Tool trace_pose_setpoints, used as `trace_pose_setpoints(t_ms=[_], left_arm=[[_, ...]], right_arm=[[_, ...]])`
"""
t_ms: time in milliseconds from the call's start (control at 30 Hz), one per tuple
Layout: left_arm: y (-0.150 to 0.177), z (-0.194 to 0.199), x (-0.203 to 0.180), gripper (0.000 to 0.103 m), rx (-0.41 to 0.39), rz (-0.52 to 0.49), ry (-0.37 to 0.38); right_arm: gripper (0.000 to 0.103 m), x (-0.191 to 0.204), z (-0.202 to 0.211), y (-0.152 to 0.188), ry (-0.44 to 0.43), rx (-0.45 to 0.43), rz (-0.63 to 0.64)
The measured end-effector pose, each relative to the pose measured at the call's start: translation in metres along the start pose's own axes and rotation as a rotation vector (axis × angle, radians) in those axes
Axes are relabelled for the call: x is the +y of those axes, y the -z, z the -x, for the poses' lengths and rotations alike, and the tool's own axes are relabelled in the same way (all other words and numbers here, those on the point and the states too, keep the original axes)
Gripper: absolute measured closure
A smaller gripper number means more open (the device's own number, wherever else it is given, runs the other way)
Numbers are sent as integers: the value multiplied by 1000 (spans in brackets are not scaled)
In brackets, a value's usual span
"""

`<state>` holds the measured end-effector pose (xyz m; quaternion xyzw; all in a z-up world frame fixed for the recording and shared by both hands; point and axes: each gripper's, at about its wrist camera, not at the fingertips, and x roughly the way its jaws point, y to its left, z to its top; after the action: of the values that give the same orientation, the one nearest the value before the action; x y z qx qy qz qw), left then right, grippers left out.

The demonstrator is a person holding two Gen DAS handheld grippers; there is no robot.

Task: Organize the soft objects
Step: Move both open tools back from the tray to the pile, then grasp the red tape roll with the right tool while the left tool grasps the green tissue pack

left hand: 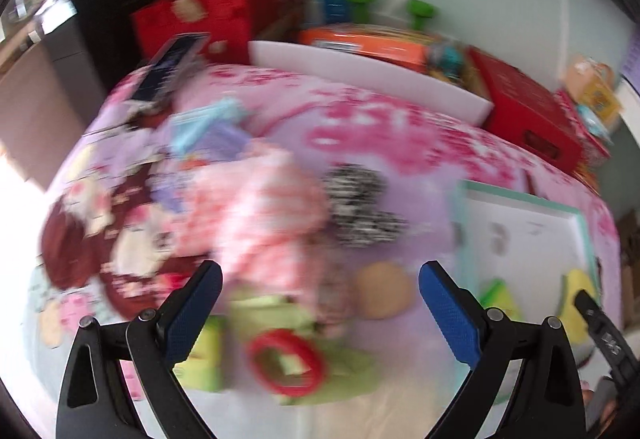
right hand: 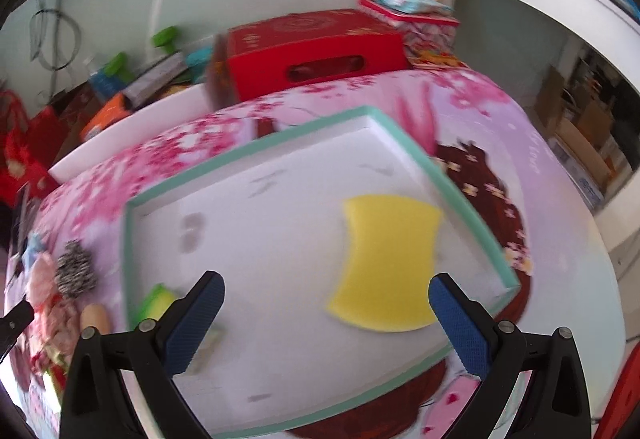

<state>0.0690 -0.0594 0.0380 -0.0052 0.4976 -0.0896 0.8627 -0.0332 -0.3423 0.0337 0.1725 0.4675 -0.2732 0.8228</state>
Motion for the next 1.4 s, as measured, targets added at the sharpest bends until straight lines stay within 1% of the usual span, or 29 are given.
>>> trace_pose_setpoints(t_ms=[67, 167, 233, 367, 433, 567, 667, 767, 933, 1100, 1200, 1400], left_arm=[[-1, 4, 25, 4, 0, 39, -56], [-3, 13, 58, 4, -10, 104, -116], [-3, 21, 78, 4, -23, 138, -143], [0, 36, 114, 4, -50, 199, -231], [2, 39, 126, 4, -51, 228, -242], [8, 37, 137, 4, -31, 251, -227], [14, 31, 136, 4, -6, 242, -213], [23, 26, 132, 4, 26, 219, -196], [38, 11, 135, 4, 95, 230, -162], [45, 4, 137, 4, 124, 238, -153], [46, 0, 137, 4, 138, 238, -140], [47, -11, 140, 4, 180, 245, -146]], right_arm=[[0, 16, 5, 2, -42, -5, 27], [0, 46, 12, 7, -99, -8, 89], [0, 67, 16, 11, -121, -11, 145], [0, 109, 28, 23, -156, -24, 249], [0, 128, 34, 31, -185, -28, 301], [0, 162, 41, 50, -226, -26, 403], [0, 184, 45, 67, -245, -23, 473], [0, 198, 45, 83, -263, -3, 518], [0, 213, 39, 106, -259, 36, 587], [0, 222, 28, 119, -262, 81, 628], [0, 227, 24, 124, -253, 91, 650], [0, 234, 14, 130, -245, 106, 663]])
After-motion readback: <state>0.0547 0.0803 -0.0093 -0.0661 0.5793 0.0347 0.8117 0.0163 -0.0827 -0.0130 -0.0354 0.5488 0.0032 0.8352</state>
